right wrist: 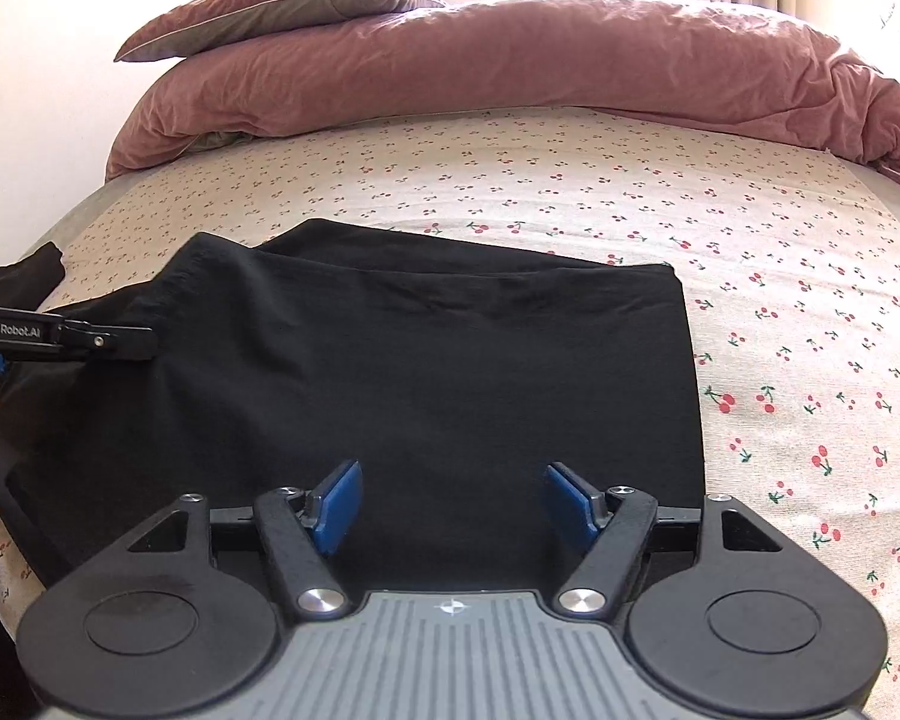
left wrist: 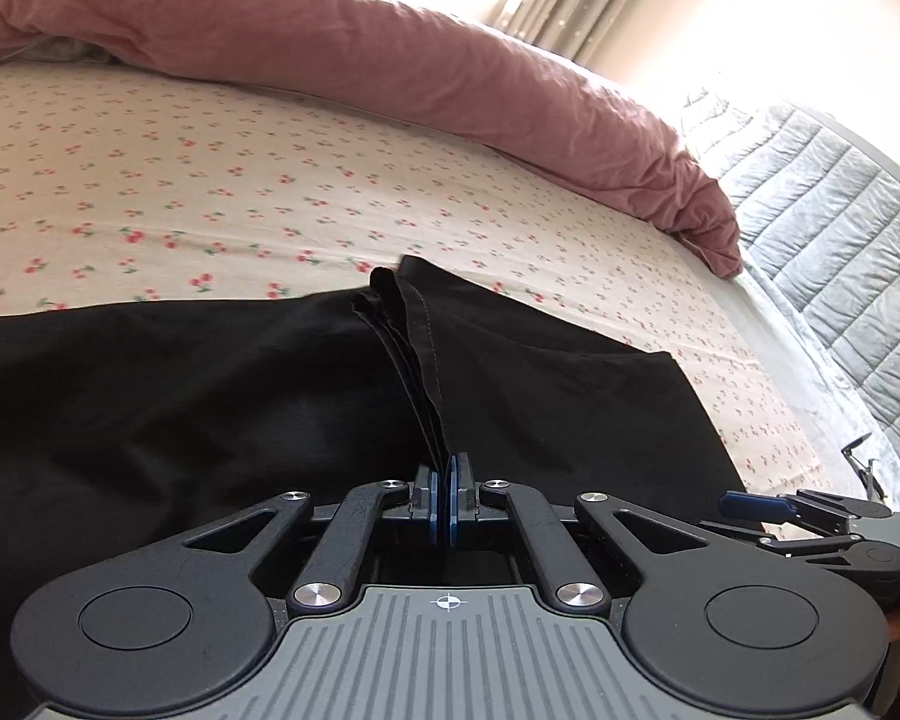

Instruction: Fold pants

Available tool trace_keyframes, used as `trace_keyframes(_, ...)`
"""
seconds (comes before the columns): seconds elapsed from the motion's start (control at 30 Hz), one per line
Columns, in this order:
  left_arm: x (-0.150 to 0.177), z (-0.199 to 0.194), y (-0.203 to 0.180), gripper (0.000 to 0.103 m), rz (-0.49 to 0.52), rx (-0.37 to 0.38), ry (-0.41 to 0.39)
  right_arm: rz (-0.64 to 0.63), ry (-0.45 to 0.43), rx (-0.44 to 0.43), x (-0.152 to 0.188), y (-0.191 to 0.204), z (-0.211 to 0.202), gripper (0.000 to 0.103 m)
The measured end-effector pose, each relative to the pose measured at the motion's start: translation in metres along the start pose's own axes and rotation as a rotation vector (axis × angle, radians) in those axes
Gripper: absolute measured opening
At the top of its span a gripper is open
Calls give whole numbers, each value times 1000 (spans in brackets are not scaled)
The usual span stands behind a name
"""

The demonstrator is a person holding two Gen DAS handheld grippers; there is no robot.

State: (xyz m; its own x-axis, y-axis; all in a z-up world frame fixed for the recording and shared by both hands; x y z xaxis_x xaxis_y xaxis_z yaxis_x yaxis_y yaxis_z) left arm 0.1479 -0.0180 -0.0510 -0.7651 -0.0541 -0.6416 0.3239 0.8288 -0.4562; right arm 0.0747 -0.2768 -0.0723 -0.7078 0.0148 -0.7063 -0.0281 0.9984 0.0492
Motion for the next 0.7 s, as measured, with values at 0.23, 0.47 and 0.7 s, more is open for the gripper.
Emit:
trace_keyframes(0.23, -10, -60, 70, 1, -28, -138, -64, -82, 12, -35, -4, 33, 13, 71)
trace_keyframes(0.47, -8, -92, 123, 1, -86, -240, -77, -153, 23, -64, -5, 62, 25, 73)
trace_keyframes(0.7, -4, -104, 152, 1, -124, -309, -56, -203, 19, -67, -4, 79, 31, 74)
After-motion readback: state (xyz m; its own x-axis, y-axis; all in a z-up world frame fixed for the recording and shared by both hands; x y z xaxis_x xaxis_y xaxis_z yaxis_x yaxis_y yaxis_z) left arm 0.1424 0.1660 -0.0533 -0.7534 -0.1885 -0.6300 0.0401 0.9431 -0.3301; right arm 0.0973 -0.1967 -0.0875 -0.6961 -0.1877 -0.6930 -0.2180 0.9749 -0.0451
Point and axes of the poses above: each gripper's, at about its wrist camera, not at the fingertips, and z roughly the way its jaws point, y to its left, x to its underside, the point moved 10 cm from there along z, roughly the way its jaws point, and after that the axes turned 3 degrees about x, right-handed, at the moved point
